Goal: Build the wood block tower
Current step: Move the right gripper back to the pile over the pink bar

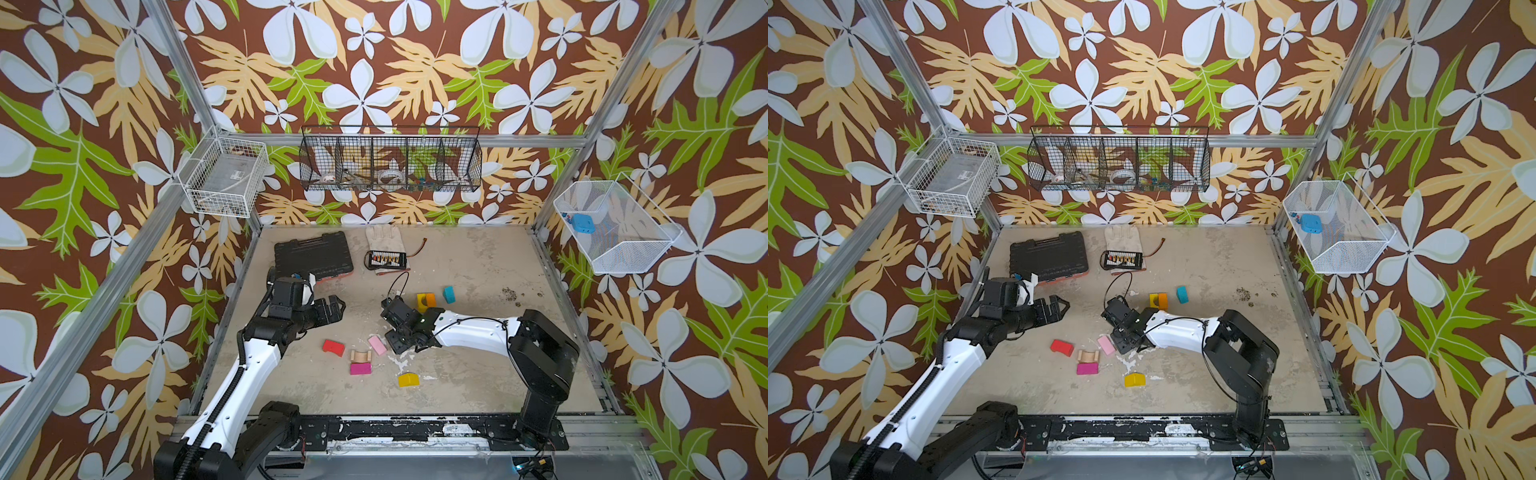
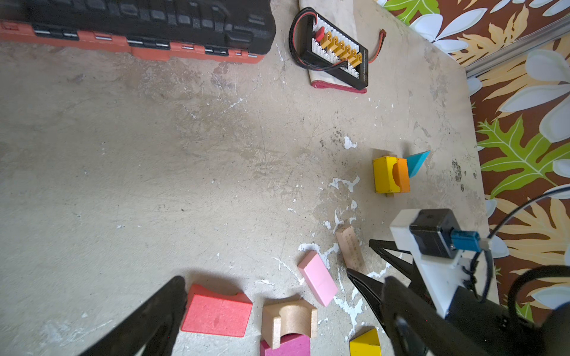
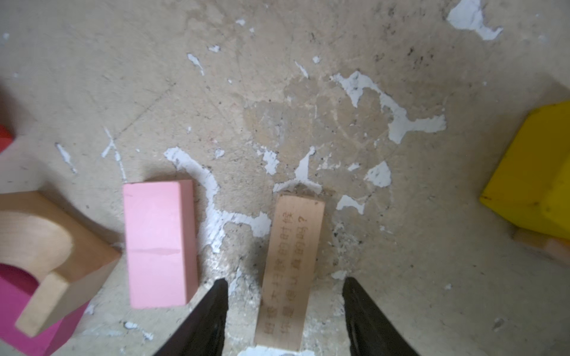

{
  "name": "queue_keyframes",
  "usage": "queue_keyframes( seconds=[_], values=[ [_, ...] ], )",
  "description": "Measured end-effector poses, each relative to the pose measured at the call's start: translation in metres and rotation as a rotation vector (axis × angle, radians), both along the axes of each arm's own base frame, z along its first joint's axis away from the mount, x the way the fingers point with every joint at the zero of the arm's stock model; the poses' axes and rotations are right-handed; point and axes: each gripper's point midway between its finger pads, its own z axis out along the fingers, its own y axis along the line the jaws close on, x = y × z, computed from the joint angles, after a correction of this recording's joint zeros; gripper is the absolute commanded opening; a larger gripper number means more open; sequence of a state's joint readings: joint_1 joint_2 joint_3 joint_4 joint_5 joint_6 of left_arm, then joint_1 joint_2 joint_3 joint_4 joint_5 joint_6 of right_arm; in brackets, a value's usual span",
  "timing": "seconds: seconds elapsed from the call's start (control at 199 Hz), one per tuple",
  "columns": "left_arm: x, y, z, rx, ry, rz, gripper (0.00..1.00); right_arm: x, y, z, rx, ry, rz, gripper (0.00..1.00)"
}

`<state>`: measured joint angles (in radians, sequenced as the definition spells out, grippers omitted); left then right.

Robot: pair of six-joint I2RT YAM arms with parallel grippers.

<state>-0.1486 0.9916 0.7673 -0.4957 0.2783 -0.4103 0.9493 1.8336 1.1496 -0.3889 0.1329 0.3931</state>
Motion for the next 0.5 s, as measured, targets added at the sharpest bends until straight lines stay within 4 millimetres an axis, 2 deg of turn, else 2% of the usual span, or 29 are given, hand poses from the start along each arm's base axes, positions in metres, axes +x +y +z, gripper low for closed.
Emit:
queue_keyframes(
  seconds=[0.226,0.503],
  values=[
    [0.0,0.0,0.0,0.0,0.0,0.0,1.0,0.002,-0.005,-0.001,-0.03,-0.01,-0.011,0.59],
    [0.001,0.0,-0.003,0.004,0.011,0.002,1.0,0.002,0.009,0.026,0.022,-0.049,0.011,0.54]
  ],
)
